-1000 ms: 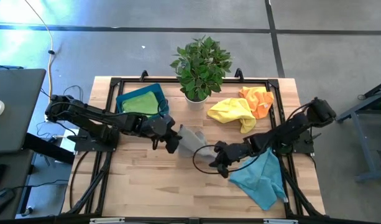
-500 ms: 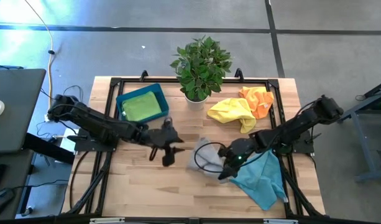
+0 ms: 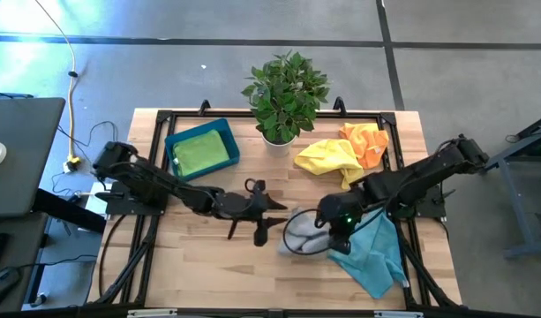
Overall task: Fold microfiber towels
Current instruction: Fold the gray towel
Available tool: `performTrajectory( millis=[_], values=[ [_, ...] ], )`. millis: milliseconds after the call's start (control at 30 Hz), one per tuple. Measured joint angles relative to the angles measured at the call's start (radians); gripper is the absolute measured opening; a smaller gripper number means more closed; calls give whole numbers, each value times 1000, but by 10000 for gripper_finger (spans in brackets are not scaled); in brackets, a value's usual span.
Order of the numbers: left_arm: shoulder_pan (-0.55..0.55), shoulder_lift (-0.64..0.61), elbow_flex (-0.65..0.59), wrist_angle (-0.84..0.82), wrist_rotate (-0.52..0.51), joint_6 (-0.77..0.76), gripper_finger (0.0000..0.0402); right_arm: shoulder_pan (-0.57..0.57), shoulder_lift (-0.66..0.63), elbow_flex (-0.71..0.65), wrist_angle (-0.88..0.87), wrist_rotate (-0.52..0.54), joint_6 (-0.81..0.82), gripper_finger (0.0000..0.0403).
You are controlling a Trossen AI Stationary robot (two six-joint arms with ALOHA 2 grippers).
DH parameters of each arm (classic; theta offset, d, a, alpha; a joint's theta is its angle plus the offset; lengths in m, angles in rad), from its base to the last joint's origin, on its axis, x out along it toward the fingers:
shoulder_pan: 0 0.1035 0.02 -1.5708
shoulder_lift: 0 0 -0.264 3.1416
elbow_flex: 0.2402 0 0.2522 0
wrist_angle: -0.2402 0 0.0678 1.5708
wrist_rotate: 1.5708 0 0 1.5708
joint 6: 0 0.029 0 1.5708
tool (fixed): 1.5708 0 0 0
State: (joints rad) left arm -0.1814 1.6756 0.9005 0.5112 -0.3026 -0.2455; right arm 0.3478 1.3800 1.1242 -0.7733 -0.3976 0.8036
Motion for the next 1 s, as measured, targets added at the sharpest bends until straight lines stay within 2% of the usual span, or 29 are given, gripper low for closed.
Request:
performTrajectory(
  millis=[133, 300, 600, 833, 1000],
  values=[
    [-1, 90, 0, 167, 1, -21, 159, -16, 0, 65, -154, 0, 0, 0],
    [-1, 195, 26, 331, 1, -21, 158, -41, 0, 91, -187, -44, -1, 0],
    [5, 328, 203, 322, 1, 147, 158, -92, 1, 92, -146, -50, -19, 0],
    [48, 380, 308, 318, 0, 179, 158, -114, 1, 92, -120, -28, -46, 0],
    [84, 394, 344, 302, 111, 158, 158, -126, 1, 92, -92, -13, -82, 0]
  ],
)
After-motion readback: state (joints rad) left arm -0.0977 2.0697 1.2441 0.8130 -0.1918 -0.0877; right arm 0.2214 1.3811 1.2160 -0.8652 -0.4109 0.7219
